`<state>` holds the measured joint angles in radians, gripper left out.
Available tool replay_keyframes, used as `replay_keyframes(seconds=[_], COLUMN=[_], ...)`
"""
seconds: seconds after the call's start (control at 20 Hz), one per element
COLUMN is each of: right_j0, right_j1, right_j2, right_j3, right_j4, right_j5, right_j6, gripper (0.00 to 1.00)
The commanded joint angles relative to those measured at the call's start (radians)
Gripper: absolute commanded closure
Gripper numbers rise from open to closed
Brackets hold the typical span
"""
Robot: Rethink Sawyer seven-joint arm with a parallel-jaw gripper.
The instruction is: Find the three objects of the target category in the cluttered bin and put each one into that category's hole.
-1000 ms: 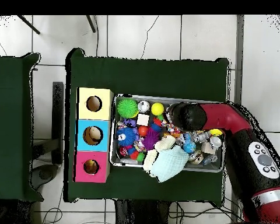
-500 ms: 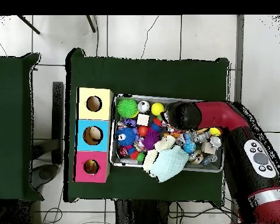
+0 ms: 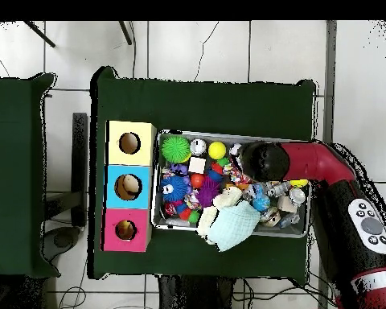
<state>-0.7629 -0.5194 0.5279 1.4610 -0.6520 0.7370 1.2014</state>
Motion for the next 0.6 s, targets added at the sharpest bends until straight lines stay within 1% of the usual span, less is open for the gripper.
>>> replay_keyframes(seconds=[0.05,0.35,0.6], right_j0=[0.001,0.031,0.058], right_j1=[0.003,0.022,0.046], right_j2=[-0.055,-0.069,-0.08], right_j3=[0.031,-0.006,-0.05], right_j4=[0.026,0.024,0.038], right_j5=[0.106,0.113,0.133], right_j6=[0.017,0.023,0.035], gripper=[0.0,0.0,0.0])
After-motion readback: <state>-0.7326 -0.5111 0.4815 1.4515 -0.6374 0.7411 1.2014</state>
